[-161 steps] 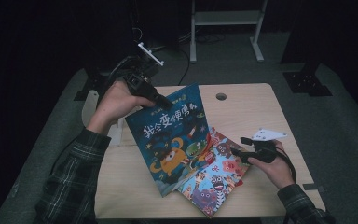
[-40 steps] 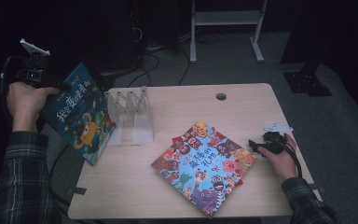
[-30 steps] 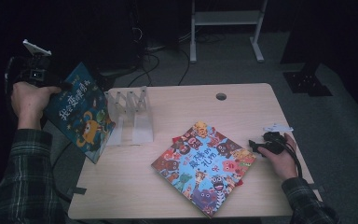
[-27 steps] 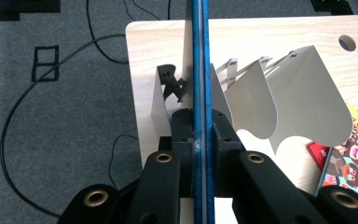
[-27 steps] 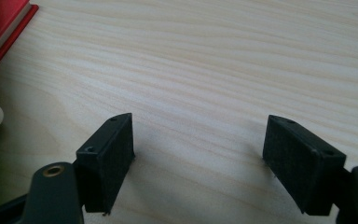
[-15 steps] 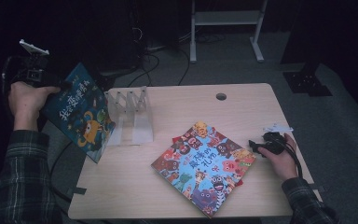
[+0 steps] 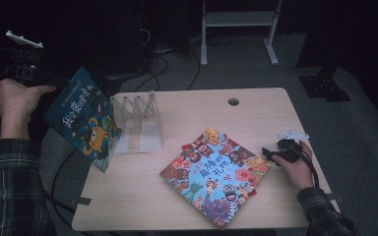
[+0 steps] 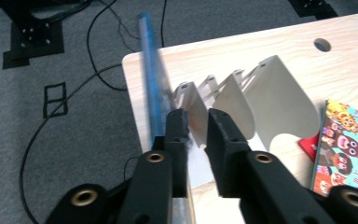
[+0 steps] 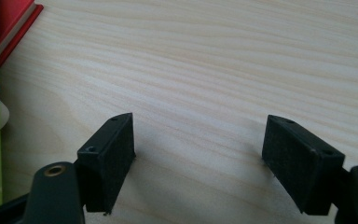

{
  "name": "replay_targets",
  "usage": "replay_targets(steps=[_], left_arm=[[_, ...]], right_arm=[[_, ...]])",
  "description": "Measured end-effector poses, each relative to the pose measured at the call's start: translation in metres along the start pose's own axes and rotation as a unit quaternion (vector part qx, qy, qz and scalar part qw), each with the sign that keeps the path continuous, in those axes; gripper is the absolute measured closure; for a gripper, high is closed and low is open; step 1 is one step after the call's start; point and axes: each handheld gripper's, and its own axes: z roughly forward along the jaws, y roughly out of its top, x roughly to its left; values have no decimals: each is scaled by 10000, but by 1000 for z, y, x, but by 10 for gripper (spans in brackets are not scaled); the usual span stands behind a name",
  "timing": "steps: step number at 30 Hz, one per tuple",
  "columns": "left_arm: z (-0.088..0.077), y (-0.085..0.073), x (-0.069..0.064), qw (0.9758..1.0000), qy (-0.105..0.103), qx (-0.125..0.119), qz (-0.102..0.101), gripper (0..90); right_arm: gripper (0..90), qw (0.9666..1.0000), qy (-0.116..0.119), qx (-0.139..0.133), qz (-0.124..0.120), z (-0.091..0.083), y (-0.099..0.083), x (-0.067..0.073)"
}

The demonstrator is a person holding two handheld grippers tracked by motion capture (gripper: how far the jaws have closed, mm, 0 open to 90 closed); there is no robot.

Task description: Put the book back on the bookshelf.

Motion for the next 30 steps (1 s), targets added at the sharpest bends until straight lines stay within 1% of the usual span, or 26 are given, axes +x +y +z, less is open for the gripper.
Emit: replay_targets(steps=[1, 2, 4, 5, 7, 9, 10, 11, 12, 13, 14, 15, 16, 17, 21, 24, 26, 29, 30], left_arm=[[0, 0, -1, 10000, -24, 6, 34, 797], [1, 0, -6, 9999, -134, 45, 85, 837], [5, -1, -11, 9995, -246, 137, 145, 888], [5, -1, -11, 9995, -246, 137, 145, 900], [11, -2, -16, 9988, -368, 250, 192, 900], [16, -4, -23, 9982, -415, 339, 272, 900], [22, -6, -30, 9974, -506, 389, 343, 900], [22, -6, -30, 9974, -506, 389, 343, 900], [28, -8, -37, 9967, -551, 440, 399, 900], [28, -8, -37, 9967, -551, 440, 399, 900], [34, -10, -43, 9957, -607, 507, 489, 900], [34, -10, -43, 9957, -607, 507, 489, 900], [40, -13, -50, 9949, -635, 550, 562, 900], [40, -13, -50, 9949, -635, 550, 562, 900], [53, -22, -62, 9931, -722, 638, 672, 900], [64, -29, -70, 9913, -775, 740, 770, 900], [73, -34, -75, 9899, -846, 804, 804, 900], [85, -43, -81, 9881, -896, 909, 856, 900], [93, -49, -85, 9862, -928, 1016, 920, 900]], right_arm=[[240, 10000, 0, 0, 0, 0, 0, 0], [240, 10000, 8, 2, 5, 0, 0, 0], [240, 10000, 20, 4, 10, 0, 0, 0], [240, 10000, 20, 4, 10, 0, 0, 0], [240, 10000, 33, 2, 7, 0, 0, 0], [240, 10000, 41, 4, 7, 0, 0, 0], [240, 10000, 48, 9, 10, 0, 0, 0], [240, 10000, 48, 9, 10, 0, 0, 0], [240, 10000, 53, 10, 15, 0, 0, -1], [240, 10000, 53, 10, 15, 0, 0, -1], [239, 10000, 55, 10, 15, 0, 0, -1], [239, 10000, 55, 10, 15, 0, 0, -1], [239, 10000, 60, 12, 12, 0, 0, -1], [239, 10000, 60, 12, 12, 0, 0, -1], [226, 9999, 102, 30, 18, 0, 0, -1], [208, 9999, 148, 39, -10, 1, 0, -1], [207, 9999, 150, 46, -11, 1, 0, -1], [200, 9999, 157, 45, -13, 1, 0, -1], [197, 9998, 169, 51, -22, 1, 0, 0]])
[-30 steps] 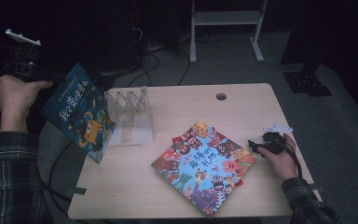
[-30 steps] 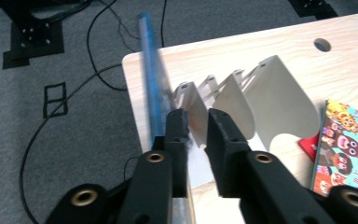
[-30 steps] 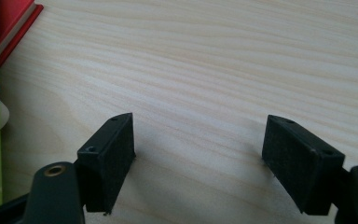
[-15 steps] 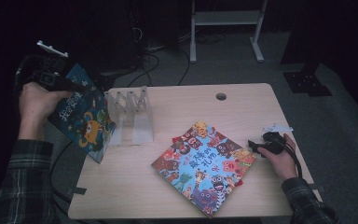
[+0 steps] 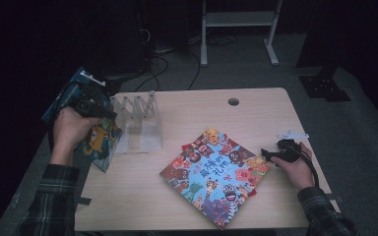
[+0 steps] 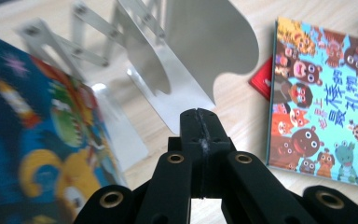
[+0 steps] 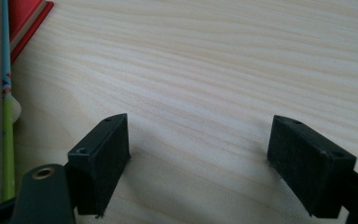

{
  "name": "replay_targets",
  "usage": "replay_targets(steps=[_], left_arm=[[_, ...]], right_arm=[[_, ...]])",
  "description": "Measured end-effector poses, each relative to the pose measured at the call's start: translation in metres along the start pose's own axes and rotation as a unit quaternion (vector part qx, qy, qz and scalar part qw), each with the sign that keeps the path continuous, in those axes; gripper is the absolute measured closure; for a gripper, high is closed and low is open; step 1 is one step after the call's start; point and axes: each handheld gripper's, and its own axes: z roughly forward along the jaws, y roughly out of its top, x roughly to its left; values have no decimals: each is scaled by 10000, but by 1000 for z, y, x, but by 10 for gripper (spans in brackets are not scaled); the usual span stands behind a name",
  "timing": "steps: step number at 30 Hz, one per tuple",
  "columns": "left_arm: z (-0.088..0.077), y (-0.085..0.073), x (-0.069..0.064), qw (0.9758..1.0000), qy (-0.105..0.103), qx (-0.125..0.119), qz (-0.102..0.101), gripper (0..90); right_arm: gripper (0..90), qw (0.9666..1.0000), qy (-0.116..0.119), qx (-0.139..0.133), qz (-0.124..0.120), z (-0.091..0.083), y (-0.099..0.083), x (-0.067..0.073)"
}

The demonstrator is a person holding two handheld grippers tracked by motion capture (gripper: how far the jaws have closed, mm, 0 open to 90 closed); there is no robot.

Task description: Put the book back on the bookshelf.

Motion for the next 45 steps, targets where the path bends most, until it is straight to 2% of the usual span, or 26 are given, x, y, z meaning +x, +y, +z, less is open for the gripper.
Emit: replay_targets(steps=[1, 2, 3, 6, 7, 11, 13, 14, 15, 16, 17, 18, 21, 22, 25, 26, 27, 30, 33, 34, 38, 40, 41, 42, 43, 45], left_arm=[[0, 0, 0, 10000, 0, 0, 0, 900], [11, -4, -4, 10000, -53, 62, 39, 900], [11, -4, -4, 10000, -53, 62, 39, 900], [32, -11, -8, 9996, -195, 194, 87, 900], [32, -11, -8, 9996, -195, 194, 87, 900], [55, -20, -15, 9989, -275, 357, 104, 900], [60, -23, -16, 9987, -268, 422, 142, 900], [69, -27, -19, 9983, -286, 490, 148, 900], [69, -27, -19, 9983, -286, 490, 148, 900], [78, -32, -21, 9979, -308, 549, 171, 900], [78, -32, -21, 9979, -308, 549, 171, 900], [86, -38, -24, 9977, -363, 549, 144, 900], [95, -43, -26, 9973, -422, 575, 146, 900], [104, -48, -28, 9969, -527, 577, 113, 899], [114, -54, -31, 9965, -576, 585, 138, 897], [123, -59, -33, 9962, -644, 577, 135, 888], [123, -59, -33, 9962, -644, 577, 135, 878], [139, -66, -40, 9955, -721, 590, 192, 849], [144, -68, -44, 9953, -689, 629, 274, 834], [145, -68, -45, 9954, -698, 586, 285, 835], [152, -69, -51, 9955, -705, 535, 348, 835], [155, -70, -56, 9952, -754, 507, 367, 840], [155, -70, -56, 9952, -754, 507, 367, 848], [157, -70, -58, 9948, -825, 483, 355, 855], [157, -70, -58, 9948, -825, 483, 355, 871], [159, -71, -60, 9947, -839, 461, 373, 887]], right_arm=[[197, 10000, 0, 0, 0, 0, 0, 0], [196, 10000, -2, 1, -1, 0, 0, 0], [196, 10000, -2, 1, -1, 0, 0, 0], [187, 10000, 6, 13, -9, 0, 0, 0], [187, 10000, 6, 13, -9, 0, 0, 0], [181, 10000, 3, 19, -10, 0, 0, 0], [181, 10000, 3, 18, -10, 0, 0, 0], [180, 10000, 1, 18, -8, 0, 0, 0], [180, 10000, 1, 18, -8, 0, 0, 0], [180, 10000, -3, 19, -5, 0, 0, 1], [180, 10000, -3, 19, -5, 0, 0, 1], [179, 10000, -5, 21, -2, 0, 0, 1], [177, 10000, -12, 21, 4, 0, 0, 1], [177, 10000, -21, 21, 12, 0, 0, 1], [178, 10000, -25, 24, 15, 0, 0, 1], [205, 10000, -18, 14, 14, -1, 0, 1], [230, 10000, -22, -7, 21, -1, -1, 1], [340, 10000, -3, 15, 6, -4, 0, 2], [372, 10000, 16, 47, -6, -5, 1, 2], [427, 10000, 25, 3, -35, -8, 2, 2], [489, 9999, 44, -111, 41, -18, 4, 2], [580, 9999, 76, -136, 55, -29, 3, 1], [580, 9999, 76, -136, 55, -29, 3, 1], [643, 9998, 156, -131, 70, -37, 2, 2], [643, 9998, 156, -131, 70, -37, 2, 2], [718, 9996, 237, -136, 66, -44, 0, 5]])
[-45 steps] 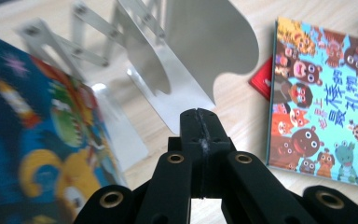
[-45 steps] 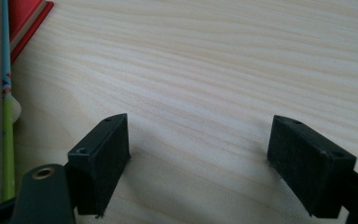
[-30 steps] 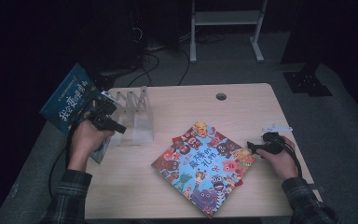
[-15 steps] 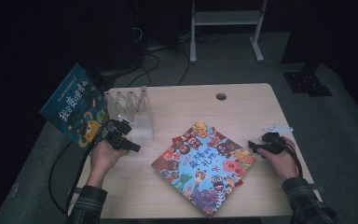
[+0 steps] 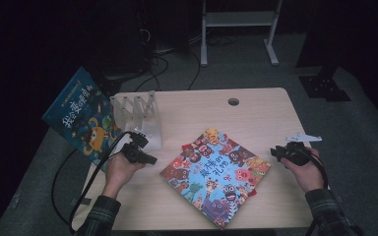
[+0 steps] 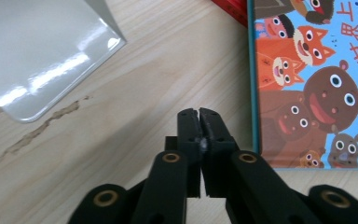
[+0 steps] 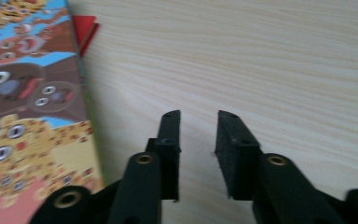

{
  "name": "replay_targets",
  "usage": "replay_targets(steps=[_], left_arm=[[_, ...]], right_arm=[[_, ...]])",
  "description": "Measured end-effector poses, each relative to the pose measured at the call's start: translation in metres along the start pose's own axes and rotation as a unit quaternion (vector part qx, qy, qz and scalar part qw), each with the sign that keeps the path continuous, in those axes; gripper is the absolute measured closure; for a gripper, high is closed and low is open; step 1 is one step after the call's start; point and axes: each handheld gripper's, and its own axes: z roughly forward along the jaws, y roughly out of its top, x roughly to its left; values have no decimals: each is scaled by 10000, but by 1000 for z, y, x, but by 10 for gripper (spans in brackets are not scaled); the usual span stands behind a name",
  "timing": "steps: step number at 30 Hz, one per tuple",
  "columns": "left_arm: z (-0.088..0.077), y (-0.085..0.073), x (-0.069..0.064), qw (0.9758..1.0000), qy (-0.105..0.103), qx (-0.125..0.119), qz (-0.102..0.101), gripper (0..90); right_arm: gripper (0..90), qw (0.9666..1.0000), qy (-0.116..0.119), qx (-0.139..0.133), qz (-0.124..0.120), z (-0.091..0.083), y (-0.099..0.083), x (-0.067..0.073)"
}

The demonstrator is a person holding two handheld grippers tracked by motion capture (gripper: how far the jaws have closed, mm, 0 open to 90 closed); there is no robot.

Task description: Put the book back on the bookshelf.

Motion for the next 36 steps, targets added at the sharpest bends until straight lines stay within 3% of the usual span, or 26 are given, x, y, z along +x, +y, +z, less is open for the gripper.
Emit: replay_targets(steps=[3, 6, 14, 19, 22, 36], left_arm=[[3, 1, -3, 10000, -31, 13, 32, 900], [5, 1, -5, 10000, -69, -5, 52, 900], [11, 1, -10, 9998, -179, 73, 108, 900], [13, 1, -14, 9994, -287, 106, 142, 900], [16, 2, -18, 9989, -408, 164, 175, 900], [15, -5, -30, 9981, -448, 309, 281, 900]], right_arm=[[860, 9998, 163, 102, -67, -10, -6, 6], [893, 9996, 235, 164, -84, -14, -10, 8], [895, 9973, 543, 459, -210, -25, -25, 17], [895, 9961, 669, 509, -259, -29, -30, 24], [895, 9959, 703, 501, -256, -30, -30, 26], [894, 9956, 776, 468, -231, -18, -21, 24]])
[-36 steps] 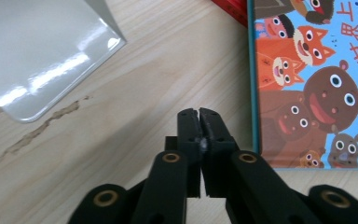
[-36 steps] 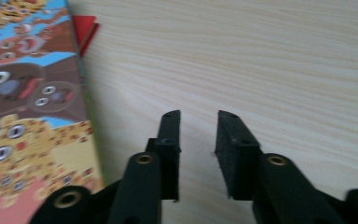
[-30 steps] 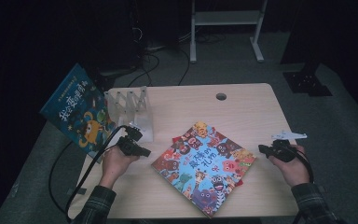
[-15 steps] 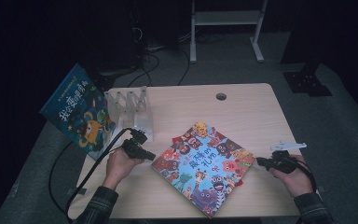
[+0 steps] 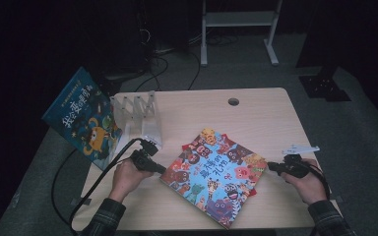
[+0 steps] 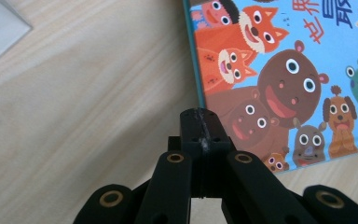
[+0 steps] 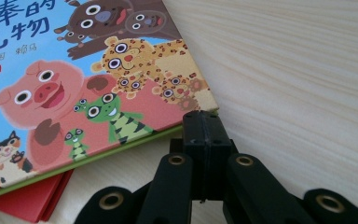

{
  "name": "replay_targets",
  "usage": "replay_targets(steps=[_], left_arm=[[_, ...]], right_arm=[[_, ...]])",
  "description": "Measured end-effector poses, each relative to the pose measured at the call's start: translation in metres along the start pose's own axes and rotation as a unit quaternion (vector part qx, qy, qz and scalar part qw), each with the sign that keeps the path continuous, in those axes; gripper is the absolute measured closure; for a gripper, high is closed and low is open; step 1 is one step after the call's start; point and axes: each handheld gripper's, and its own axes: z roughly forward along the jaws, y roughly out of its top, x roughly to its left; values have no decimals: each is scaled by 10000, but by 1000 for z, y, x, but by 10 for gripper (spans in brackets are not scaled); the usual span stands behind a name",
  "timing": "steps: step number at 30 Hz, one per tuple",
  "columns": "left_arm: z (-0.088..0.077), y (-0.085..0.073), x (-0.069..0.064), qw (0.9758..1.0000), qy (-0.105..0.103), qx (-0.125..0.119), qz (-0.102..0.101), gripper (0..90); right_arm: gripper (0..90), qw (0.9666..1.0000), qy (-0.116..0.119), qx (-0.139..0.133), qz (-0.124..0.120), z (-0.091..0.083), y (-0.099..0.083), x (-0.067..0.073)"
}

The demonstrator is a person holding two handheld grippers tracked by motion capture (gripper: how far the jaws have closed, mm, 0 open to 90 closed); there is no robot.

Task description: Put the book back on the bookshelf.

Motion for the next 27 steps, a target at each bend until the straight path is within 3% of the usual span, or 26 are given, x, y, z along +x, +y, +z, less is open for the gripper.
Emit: replay_targets(steps=[14, 18, 27], left_arm=[[-1, -14, -18, 9998, -185, -40, 37, 900], [0, -17, -21, 9991, -406, -139, -36, 900], [2, -19, -36, 9987, -478, -120, 122, 900]], right_arm=[[894, 9999, 64, 12, -95, 21, 20, -2], [894, 9999, 96, 1, -94, 29, 28, -1], [894, 9997, 153, -22, -196, 49, 46, 4]])
